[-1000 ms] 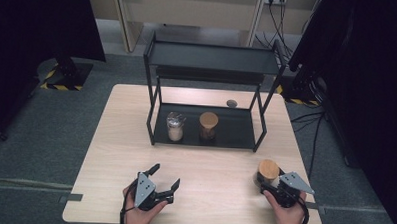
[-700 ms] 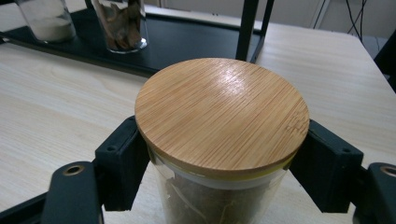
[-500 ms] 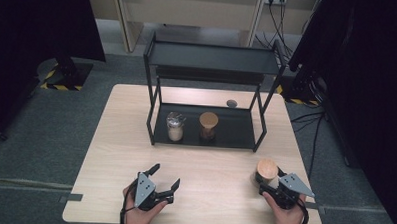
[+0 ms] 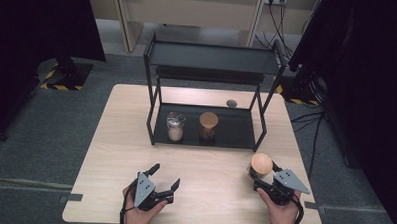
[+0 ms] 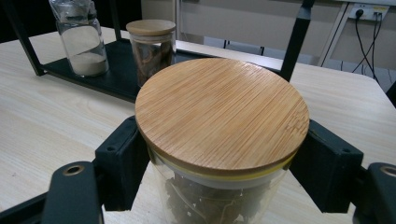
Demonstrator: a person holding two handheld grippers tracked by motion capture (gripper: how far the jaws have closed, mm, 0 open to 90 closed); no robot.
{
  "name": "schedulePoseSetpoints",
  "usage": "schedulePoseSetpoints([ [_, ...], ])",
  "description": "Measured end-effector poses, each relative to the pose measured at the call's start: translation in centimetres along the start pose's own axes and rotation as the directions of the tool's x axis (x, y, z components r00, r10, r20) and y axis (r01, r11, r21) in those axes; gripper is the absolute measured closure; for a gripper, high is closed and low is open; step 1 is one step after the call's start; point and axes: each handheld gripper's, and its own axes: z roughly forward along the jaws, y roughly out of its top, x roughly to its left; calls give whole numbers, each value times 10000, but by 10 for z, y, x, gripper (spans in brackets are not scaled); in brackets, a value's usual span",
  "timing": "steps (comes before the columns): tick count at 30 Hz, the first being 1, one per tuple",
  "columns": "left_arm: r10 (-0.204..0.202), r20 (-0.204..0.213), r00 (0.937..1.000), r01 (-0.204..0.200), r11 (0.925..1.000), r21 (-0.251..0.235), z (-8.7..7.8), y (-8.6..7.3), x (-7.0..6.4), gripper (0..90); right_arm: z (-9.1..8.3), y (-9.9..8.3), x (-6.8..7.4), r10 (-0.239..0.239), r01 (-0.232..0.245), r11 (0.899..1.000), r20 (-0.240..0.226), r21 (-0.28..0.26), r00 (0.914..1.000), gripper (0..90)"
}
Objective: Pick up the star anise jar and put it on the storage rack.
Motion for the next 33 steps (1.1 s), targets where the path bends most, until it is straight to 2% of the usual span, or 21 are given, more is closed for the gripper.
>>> schedulePoseSetpoints([
  [18, -49, 26, 10000, 49, 10000, 4, 0, 0, 1, 129, 24, 21, 11, -53, 47, 9995, -190, -305, 9998, 258],
  [33, -108, 32, 9999, 108, 9999, 7, 0, 0, 1, 129, 45, 39, 11, -97, 92, 9993, -134, -370, 9999, 258],
])
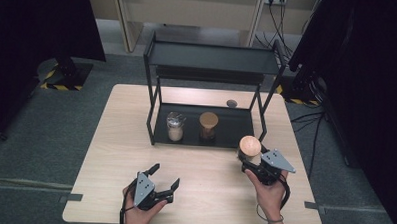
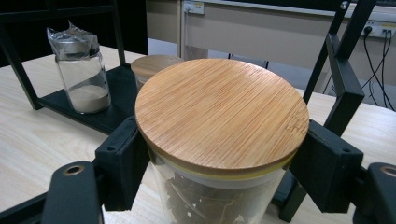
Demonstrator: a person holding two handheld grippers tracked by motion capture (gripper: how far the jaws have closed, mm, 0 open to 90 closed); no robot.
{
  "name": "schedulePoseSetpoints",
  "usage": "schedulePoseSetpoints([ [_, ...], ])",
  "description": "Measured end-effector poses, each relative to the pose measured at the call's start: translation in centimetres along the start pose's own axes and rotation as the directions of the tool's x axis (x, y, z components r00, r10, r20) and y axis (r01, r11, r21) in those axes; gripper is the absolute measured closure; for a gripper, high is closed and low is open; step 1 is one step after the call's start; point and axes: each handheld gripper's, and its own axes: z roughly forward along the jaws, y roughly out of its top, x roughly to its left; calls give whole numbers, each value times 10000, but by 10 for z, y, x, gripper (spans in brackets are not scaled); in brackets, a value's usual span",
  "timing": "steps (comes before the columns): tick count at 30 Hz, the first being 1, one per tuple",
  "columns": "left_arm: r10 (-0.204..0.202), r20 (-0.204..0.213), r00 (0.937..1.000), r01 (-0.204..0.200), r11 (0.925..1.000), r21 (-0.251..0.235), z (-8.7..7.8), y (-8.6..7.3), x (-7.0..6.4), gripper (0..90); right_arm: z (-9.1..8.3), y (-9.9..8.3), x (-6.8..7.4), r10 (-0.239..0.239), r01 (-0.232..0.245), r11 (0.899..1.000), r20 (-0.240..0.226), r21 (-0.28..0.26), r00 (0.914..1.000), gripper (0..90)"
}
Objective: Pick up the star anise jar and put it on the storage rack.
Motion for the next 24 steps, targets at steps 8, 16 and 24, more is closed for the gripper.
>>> schedulePoseSetpoints([
  [8, 4, -5, 10000, -4, 10000, 3, 0, 0, 0, 129, 9, 5, -1, 20, -20, 10000, 44, 34, 10000, 258],
  [16, 5, -10, 10000, -5, 10000, 0, 0, 0, 0, 129, 16, 7, -2, 55, -55, 10000, 109, 73, 9999, 258],
  [24, 5, -9, 10000, -5, 10000, -5, 0, 0, 0, 130, 24, 12, -3, 56, -58, 9999, 175, 96, 9998, 258],
])
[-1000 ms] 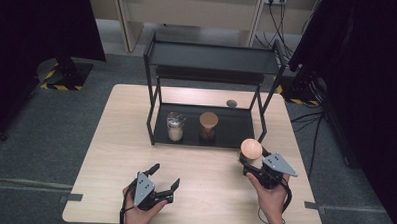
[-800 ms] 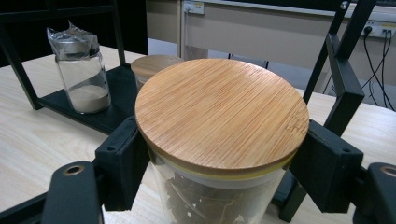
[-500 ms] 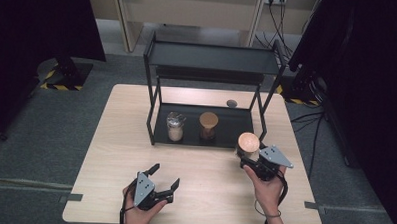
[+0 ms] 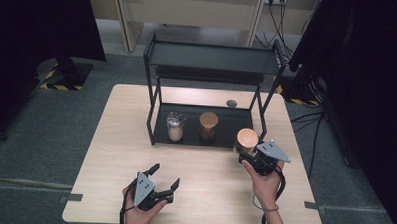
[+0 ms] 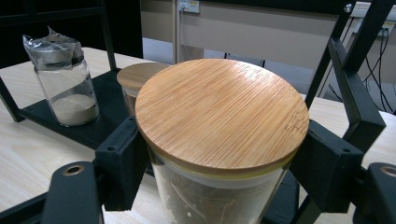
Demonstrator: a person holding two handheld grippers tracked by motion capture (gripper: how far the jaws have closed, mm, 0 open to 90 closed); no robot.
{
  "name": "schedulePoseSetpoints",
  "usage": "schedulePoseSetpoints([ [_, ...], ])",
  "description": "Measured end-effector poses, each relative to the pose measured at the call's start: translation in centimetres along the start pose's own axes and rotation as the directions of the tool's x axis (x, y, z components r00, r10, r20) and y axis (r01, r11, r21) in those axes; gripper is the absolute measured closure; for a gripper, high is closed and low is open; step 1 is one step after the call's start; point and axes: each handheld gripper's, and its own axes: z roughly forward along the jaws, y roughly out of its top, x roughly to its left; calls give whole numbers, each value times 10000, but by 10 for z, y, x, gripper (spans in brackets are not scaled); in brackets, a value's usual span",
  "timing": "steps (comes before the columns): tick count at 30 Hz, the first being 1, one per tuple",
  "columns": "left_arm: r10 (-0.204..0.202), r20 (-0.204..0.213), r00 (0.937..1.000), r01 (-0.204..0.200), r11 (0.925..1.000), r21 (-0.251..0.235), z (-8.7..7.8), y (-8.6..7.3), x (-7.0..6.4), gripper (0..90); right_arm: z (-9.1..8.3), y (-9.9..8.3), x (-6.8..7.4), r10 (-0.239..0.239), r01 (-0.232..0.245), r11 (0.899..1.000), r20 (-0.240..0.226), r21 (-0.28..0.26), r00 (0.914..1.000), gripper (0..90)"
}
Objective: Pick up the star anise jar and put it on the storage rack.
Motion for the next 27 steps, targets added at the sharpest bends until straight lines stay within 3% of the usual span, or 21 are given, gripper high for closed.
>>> schedulePoseSetpoints([
  [27, -24, 18, 10000, 24, 10000, -2, 0, 0, 0, 130, 28, 12, -1, 46, -49, 9999, 168, 144, 9998, 258],
])
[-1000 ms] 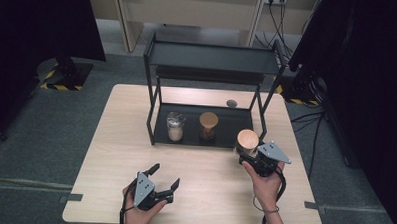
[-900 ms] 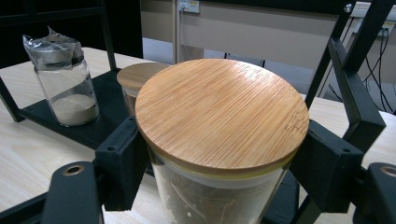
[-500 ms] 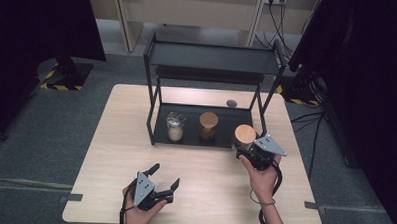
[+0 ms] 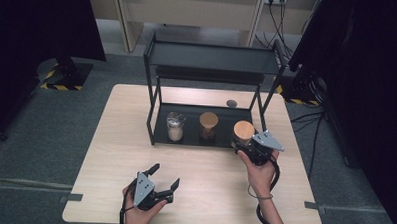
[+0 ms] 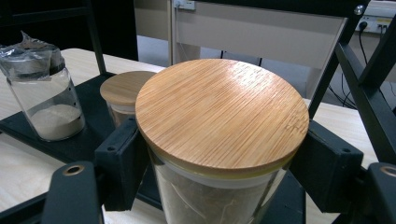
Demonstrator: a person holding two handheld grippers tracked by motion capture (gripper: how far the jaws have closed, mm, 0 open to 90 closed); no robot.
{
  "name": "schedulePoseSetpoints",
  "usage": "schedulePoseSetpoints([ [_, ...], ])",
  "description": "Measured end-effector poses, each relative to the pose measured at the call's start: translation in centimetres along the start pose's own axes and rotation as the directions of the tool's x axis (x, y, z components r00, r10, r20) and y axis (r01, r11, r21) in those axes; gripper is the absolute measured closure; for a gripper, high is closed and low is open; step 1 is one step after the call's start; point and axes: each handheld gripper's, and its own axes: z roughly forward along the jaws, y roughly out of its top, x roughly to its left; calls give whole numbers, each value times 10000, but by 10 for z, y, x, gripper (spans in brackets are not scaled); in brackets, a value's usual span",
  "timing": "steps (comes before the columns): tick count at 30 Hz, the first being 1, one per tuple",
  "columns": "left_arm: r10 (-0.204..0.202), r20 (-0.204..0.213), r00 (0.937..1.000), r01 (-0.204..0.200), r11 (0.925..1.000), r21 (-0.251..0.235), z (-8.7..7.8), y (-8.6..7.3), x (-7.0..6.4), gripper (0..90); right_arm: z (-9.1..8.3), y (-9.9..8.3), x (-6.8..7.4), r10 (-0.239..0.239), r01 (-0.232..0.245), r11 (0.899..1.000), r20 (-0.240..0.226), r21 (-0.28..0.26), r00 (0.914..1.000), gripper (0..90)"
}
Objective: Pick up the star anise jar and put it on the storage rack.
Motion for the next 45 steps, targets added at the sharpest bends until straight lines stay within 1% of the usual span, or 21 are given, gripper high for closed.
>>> schedulePoseSetpoints([
  [11, -11, 9, 10000, 11, 10000, -6, 0, 0, 0, 130, 9, 7, 1, -28, 28, 10000, 72, 8, 10000, 258],
  [32, -33, 20, 10000, 33, 10000, -9, 0, 0, 0, 130, 25, 13, -1, 38, -40, 10000, 212, 90, 9998, 258],
  [45, 7, 28, 10000, -7, 10000, 4, 0, 0, 0, 130, 36, 15, -1, 101, -108, 9997, 298, 234, 9995, 258],
])
